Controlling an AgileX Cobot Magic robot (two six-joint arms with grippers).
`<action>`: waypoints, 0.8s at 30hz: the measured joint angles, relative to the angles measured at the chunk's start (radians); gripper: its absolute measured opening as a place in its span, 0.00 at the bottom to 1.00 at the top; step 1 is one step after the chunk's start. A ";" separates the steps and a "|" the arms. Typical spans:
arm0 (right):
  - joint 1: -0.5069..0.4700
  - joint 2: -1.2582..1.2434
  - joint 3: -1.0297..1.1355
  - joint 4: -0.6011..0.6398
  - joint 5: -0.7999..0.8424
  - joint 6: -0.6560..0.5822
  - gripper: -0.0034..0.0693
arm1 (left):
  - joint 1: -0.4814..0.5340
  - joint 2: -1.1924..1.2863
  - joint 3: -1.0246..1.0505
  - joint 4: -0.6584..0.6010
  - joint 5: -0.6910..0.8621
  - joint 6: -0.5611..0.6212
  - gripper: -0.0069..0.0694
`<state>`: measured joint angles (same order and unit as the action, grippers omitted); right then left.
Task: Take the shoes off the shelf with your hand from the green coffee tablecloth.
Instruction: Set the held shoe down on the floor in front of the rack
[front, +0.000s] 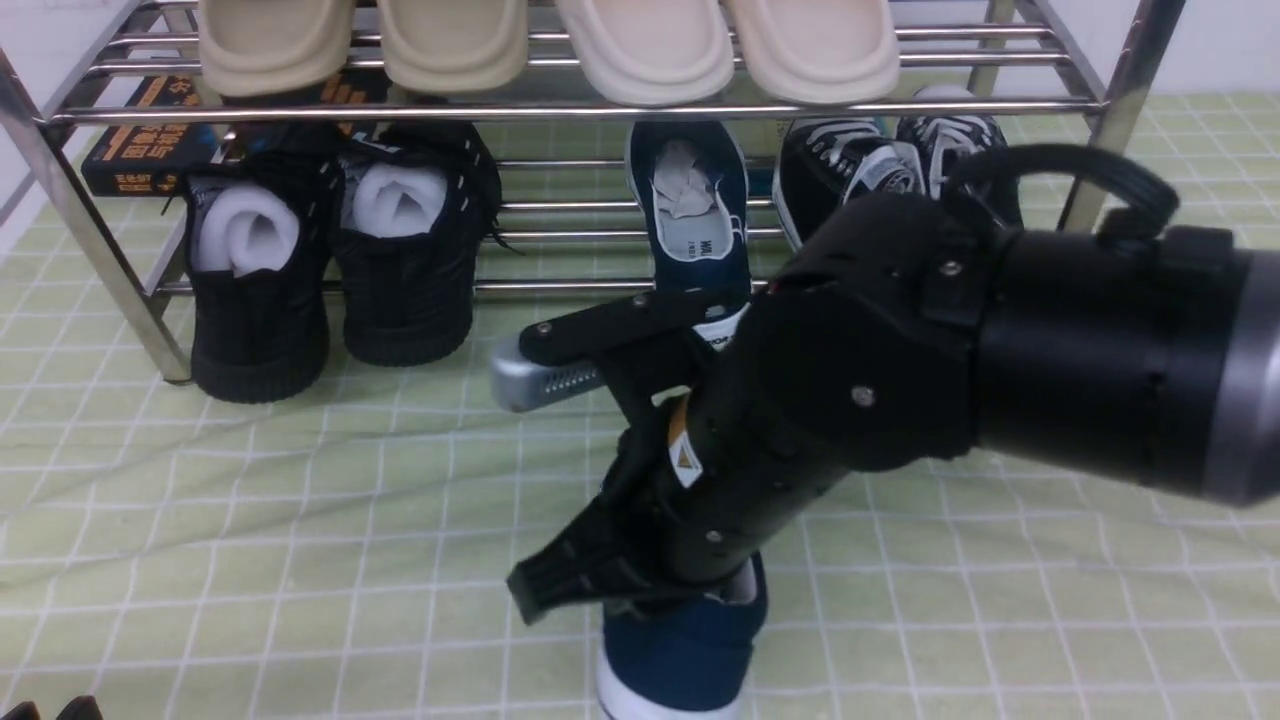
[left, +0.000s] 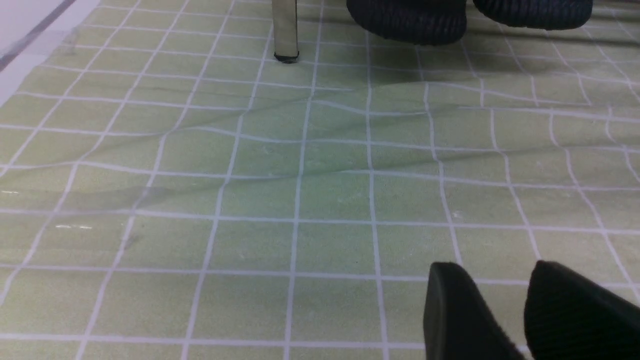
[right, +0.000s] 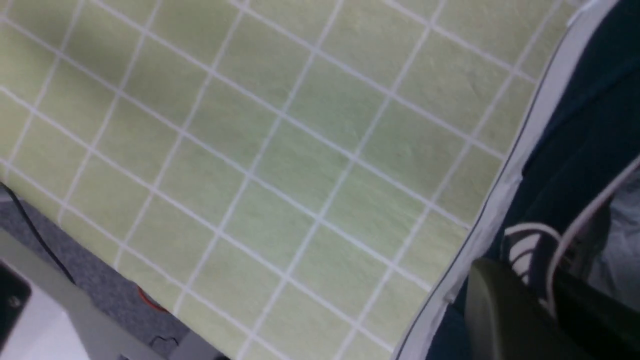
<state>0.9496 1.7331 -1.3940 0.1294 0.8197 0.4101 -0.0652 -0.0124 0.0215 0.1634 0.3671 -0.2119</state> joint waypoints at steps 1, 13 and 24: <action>0.000 0.001 -0.006 0.006 0.004 0.000 0.11 | 0.000 0.000 0.000 0.000 0.000 0.000 0.41; 0.001 0.003 -0.259 0.074 0.271 -0.056 0.11 | 0.000 0.000 0.000 0.000 0.000 0.000 0.41; 0.001 0.142 -0.269 -0.115 0.166 -0.027 0.11 | 0.000 0.000 0.000 0.001 0.000 0.000 0.41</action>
<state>0.9505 1.8754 -1.6630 0.0143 0.9859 0.3832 -0.0652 -0.0124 0.0215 0.1643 0.3671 -0.2119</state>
